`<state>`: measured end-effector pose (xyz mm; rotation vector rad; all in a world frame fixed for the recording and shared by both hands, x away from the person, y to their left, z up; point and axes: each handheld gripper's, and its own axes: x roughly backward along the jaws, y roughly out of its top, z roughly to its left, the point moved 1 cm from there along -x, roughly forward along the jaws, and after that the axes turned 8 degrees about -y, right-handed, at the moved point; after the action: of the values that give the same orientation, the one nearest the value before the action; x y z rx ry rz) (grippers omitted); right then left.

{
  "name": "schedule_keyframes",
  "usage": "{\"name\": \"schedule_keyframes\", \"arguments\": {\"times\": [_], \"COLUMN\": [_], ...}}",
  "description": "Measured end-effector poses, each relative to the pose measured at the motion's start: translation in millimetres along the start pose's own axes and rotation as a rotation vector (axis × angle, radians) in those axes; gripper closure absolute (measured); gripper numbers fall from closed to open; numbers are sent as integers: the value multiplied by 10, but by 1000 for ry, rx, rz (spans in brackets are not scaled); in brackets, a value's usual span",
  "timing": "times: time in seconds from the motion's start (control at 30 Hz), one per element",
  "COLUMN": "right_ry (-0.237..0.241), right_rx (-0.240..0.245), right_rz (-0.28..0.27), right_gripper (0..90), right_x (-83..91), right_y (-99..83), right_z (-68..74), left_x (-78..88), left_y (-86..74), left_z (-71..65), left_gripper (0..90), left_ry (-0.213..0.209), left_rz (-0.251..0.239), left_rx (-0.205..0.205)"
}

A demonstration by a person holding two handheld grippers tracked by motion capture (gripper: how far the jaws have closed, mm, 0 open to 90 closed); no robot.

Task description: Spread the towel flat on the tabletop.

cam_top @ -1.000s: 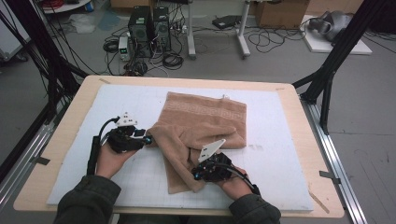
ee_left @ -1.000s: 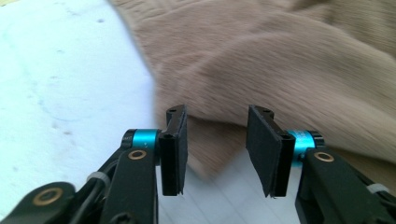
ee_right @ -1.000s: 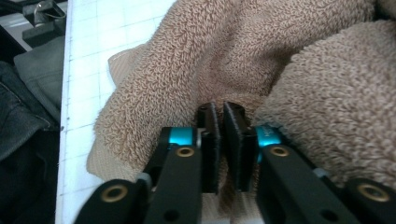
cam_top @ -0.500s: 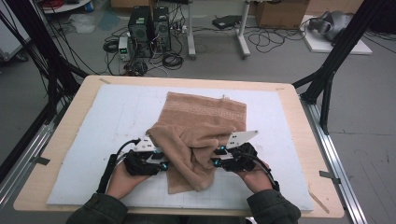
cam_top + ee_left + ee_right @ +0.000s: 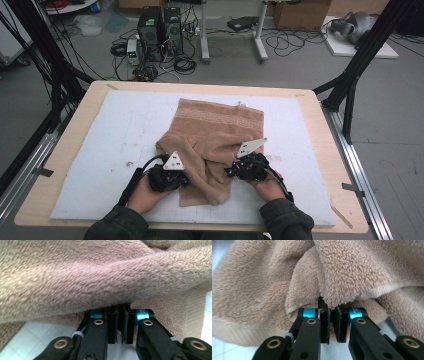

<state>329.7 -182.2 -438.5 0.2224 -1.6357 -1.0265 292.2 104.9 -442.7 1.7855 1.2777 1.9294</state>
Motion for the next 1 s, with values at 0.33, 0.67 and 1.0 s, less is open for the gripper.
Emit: {"name": "schedule_keyframes", "arguments": {"times": [0.33, 0.67, 1.0], "right_ry": [21, 11, -145], "right_rx": [30, 50, 11], "right_rz": [18, -28, -44], "right_gripper": [864, 864, 864], "right_x": [268, 453, 400], "right_y": [-128, -69, 376], "right_z": [179, 375, -126], "left_x": [370, 788, 861], "left_y": [-345, -500, -419], "left_z": [54, 234, 633], "left_gripper": [862, 862, 862], "left_ry": [39, 118, 217], "left_rz": [-56, -138, -158], "left_rx": [68, 132, 207]}}
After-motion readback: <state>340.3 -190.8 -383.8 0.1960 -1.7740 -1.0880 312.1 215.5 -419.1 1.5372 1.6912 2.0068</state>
